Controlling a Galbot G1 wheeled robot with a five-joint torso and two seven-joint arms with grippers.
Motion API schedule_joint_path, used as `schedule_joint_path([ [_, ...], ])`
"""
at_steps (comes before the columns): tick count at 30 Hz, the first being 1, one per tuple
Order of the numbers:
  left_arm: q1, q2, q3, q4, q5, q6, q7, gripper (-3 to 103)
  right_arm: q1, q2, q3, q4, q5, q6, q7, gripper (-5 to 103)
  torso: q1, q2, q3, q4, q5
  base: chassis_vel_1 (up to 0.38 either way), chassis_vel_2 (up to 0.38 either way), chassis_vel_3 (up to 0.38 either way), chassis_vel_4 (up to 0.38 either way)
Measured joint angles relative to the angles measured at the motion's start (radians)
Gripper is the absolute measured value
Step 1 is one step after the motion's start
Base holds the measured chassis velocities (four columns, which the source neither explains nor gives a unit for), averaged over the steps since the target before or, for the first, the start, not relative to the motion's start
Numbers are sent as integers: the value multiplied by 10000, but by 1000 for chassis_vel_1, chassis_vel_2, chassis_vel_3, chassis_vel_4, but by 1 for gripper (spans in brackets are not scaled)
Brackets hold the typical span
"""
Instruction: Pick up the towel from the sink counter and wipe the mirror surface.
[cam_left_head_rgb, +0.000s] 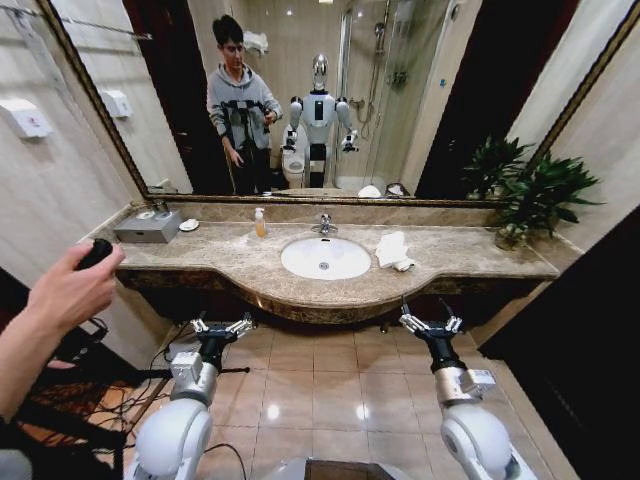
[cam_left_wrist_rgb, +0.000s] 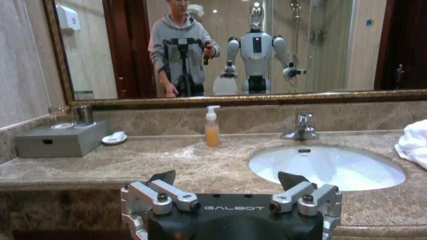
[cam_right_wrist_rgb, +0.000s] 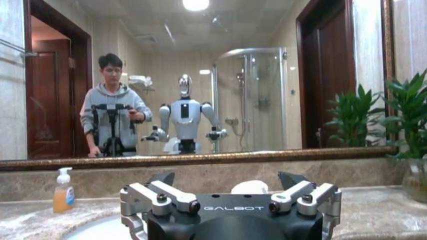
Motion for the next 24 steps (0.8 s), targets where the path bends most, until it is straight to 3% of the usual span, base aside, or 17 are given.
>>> schedule_joint_path([
  [24,0,0,0,0,0,0,0,100,-12,-60,-14,-74,-75,378,-207,100,0,0,0,0,0,0,0,0,0],
])
